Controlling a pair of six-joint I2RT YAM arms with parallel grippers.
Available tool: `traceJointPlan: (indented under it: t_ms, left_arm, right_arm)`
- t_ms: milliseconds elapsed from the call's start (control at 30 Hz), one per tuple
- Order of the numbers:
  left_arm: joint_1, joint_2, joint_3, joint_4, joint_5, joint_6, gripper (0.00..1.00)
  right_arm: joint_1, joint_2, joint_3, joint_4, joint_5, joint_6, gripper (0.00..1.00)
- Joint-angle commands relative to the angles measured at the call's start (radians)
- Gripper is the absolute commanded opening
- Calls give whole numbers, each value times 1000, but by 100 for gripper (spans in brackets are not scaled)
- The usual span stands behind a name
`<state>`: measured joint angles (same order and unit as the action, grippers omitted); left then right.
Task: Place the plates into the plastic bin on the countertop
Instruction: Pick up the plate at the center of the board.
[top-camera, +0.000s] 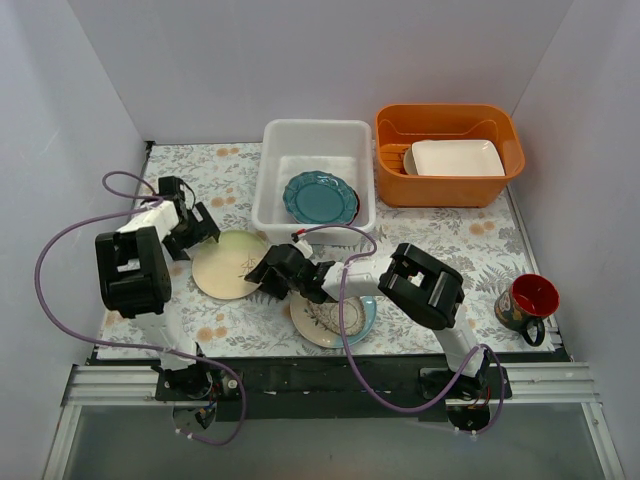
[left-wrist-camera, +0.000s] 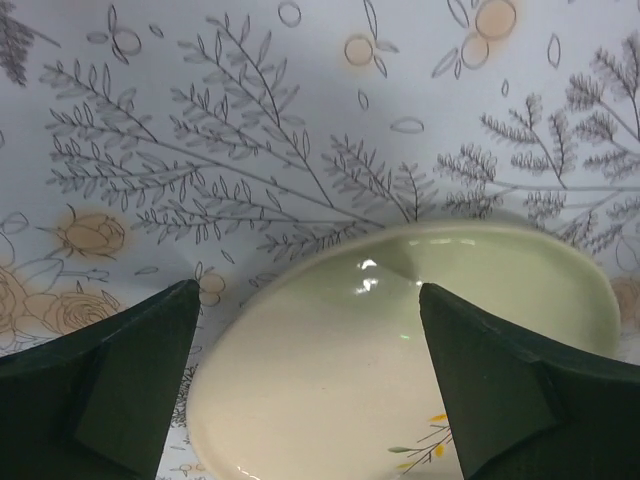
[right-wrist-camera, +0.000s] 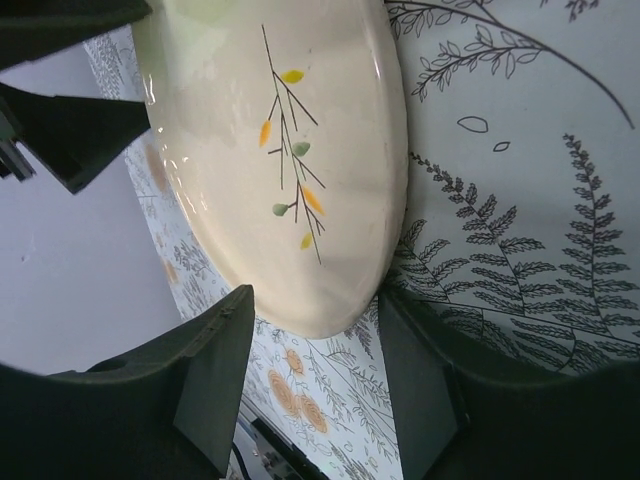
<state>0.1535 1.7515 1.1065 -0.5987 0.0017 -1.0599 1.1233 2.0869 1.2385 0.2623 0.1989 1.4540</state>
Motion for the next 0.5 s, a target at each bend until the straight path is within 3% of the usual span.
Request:
traceJointPlan:
  t_ms: [0, 167, 467]
  left_arm:
    - [-2, 106, 192, -93, -80, -8, 92]
    - [-3, 221, 326, -108, -63, 14, 92]
    - [-37, 298, 381, -82, 11, 26, 88]
  right_arm:
    - [0, 16, -47, -120, 16, 6, 61]
    - [-2, 16, -47, -127, 14, 8, 61]
    - [-5, 16, -60, -127, 4, 3, 61]
